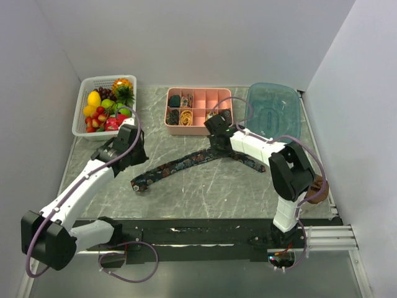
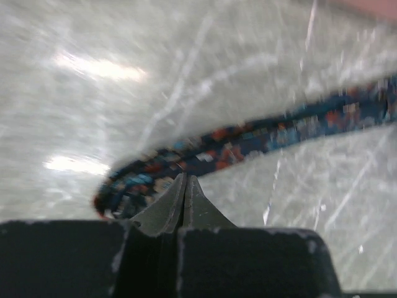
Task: Roll the ties
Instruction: Flatten out the tie at the center of the board.
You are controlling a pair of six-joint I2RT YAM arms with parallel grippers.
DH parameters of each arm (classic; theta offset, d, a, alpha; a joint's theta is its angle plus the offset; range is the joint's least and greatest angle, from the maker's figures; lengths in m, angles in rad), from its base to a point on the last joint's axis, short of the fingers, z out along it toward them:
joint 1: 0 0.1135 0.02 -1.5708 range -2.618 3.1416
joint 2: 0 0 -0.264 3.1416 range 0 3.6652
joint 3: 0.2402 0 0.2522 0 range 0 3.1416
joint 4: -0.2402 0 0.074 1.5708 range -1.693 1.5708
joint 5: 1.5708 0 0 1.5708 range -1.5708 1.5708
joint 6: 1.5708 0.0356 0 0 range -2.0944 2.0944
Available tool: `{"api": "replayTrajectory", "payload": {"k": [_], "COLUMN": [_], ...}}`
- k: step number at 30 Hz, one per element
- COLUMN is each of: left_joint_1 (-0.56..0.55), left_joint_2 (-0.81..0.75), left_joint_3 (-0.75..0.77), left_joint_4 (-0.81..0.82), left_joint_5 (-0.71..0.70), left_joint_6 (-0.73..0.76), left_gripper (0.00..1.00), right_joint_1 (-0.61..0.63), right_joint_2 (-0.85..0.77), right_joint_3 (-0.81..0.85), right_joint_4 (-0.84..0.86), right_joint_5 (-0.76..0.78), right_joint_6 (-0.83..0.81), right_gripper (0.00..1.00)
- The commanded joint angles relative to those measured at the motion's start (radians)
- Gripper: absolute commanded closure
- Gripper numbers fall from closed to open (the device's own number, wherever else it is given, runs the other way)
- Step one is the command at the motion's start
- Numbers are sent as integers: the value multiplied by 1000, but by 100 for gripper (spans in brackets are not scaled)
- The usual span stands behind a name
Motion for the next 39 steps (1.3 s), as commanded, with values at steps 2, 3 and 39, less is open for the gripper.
{"api": "replayTrajectory", "payload": {"k": [2,3,39], "left_joint_1": [-49,-78,35], "left_joint_2": [31,39,362], "left_joint_3": [-146,-161,-17], "left_joint_4": [155,176,-123], "left_joint_5": [191,200,-65], "left_joint_6": [-62,-71,-80], "left_gripper": [99,99,99], "right_joint_1": [20,25,-27], "right_joint_2": [44,73,271], "right_joint_3": [110,126,149], "right_joint_4": [39,42,-105], "right_joint_5": [-11,-12,-23], "right_joint_6": [-36,-40,39], "right_gripper": [100,100,100]}}
